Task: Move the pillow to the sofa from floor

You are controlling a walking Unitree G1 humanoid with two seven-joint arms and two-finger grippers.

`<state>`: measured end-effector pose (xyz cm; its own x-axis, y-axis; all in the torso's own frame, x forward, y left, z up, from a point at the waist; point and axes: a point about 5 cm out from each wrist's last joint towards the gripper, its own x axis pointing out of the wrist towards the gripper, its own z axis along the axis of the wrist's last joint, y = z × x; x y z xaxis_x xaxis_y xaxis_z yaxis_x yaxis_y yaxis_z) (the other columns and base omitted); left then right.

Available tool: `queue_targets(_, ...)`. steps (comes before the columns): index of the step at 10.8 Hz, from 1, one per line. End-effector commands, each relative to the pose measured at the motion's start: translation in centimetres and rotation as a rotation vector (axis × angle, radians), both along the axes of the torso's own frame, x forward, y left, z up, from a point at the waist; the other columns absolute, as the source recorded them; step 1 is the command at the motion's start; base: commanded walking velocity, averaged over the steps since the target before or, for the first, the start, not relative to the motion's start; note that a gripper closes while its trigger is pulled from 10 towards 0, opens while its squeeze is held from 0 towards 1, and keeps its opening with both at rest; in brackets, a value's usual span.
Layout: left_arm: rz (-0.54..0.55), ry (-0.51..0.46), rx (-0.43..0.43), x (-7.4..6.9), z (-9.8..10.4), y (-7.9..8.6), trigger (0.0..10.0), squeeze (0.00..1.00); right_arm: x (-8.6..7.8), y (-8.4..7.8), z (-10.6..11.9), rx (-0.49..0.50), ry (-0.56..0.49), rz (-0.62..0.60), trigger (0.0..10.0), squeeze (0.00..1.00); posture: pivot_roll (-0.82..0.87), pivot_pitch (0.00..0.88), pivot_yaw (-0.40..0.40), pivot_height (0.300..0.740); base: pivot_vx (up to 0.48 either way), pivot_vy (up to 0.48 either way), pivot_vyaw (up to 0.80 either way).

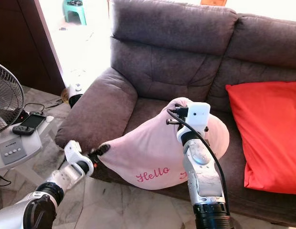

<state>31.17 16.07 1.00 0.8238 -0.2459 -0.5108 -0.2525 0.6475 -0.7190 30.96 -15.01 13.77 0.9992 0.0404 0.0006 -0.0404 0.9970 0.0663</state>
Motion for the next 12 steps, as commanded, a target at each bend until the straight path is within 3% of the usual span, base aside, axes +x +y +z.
queue_targets(1,-0.001,0.044,0.019,-0.4,-0.5,-0.2,10.0,0.00,0.1,-0.3,2.8,0.000,-0.118,-0.005,10.0,0.00,0.00,0.023,-0.076,0.740,0.000,0.000,0.00)
queue_targets(3,0.006,0.039,0.019,-0.3,-0.5,-0.2,10.0,0.00,-0.1,-0.4,2.9,-0.002,-0.121,-0.011,10.0,0.00,-0.01,0.023,-0.072,0.740,0.000,0.000,0.00)
queue_targets(6,0.000,-0.064,0.049,0.4,0.4,0.1,10.0,0.00,-0.2,-0.4,2.9,-0.001,-0.122,-0.013,10.0,0.00,-0.02,0.023,-0.068,0.740,0.000,0.000,0.00)
queue_targets(8,0.020,-0.117,0.063,0.1,0.2,0.8,10.0,0.00,-0.3,-0.5,2.2,-0.006,-0.096,-0.011,10.0,0.00,-0.01,0.021,-0.072,0.740,0.000,0.000,0.00)
queue_targets(11,0.015,-0.127,0.045,-0.6,-0.3,1.2,10.0,0.00,-0.4,-2.3,-0.1,-0.050,0.009,-0.008,10.0,0.00,-0.01,0.017,-0.070,0.740,0.000,0.000,0.00)
queue_targets(12,-0.031,-0.154,0.024,-0.6,-0.1,1.2,10.0,0.00,-0.8,-3.6,-1.4,-0.142,0.090,0.044,10.0,0.00,-0.01,0.013,-0.067,0.740,0.000,0.000,0.00)
